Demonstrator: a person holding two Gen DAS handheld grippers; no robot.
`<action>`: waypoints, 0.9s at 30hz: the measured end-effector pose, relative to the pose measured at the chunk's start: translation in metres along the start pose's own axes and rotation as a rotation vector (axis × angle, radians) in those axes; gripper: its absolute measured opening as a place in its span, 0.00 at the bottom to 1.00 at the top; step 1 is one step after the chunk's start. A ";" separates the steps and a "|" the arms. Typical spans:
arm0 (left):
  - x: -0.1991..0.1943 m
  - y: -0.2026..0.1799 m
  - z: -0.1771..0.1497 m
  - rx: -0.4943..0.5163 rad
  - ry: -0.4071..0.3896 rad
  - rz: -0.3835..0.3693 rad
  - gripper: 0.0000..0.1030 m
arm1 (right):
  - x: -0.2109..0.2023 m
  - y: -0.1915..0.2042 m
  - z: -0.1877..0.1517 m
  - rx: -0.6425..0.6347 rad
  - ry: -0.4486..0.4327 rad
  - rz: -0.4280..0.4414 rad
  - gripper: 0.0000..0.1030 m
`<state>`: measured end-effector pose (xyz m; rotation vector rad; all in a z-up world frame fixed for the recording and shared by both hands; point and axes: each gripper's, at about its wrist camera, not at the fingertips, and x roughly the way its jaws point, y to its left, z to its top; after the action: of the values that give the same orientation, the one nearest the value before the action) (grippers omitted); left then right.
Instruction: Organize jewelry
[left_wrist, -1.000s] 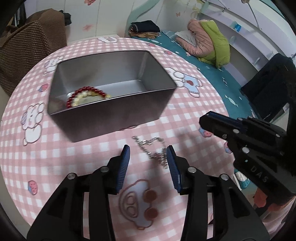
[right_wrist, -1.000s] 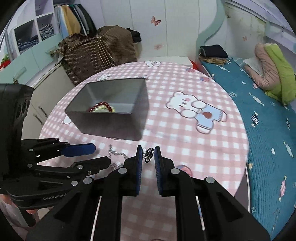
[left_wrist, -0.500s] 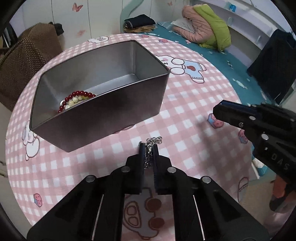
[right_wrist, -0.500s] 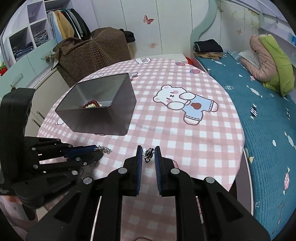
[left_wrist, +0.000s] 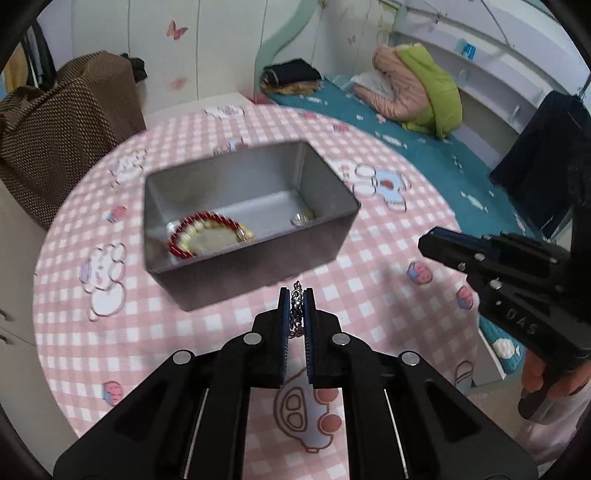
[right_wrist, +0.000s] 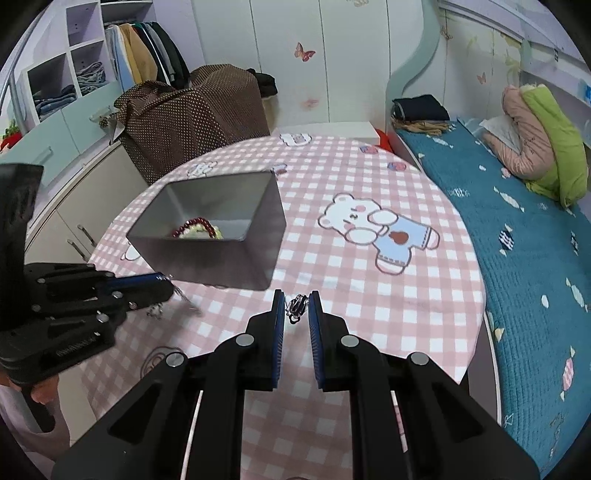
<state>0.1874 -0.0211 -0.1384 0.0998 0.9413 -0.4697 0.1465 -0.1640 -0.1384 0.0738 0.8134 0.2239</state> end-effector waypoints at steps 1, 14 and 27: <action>-0.004 0.001 0.002 -0.005 -0.009 -0.002 0.07 | -0.002 0.002 0.002 -0.007 -0.007 -0.002 0.12; -0.060 0.030 0.032 -0.068 -0.163 0.013 0.07 | -0.014 0.019 0.032 -0.062 -0.092 0.010 0.12; -0.046 0.045 0.060 -0.119 -0.170 -0.035 0.07 | -0.001 0.027 0.058 -0.085 -0.124 0.049 0.12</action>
<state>0.2294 0.0181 -0.0710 -0.0639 0.8033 -0.4460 0.1838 -0.1370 -0.0938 0.0274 0.6787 0.2975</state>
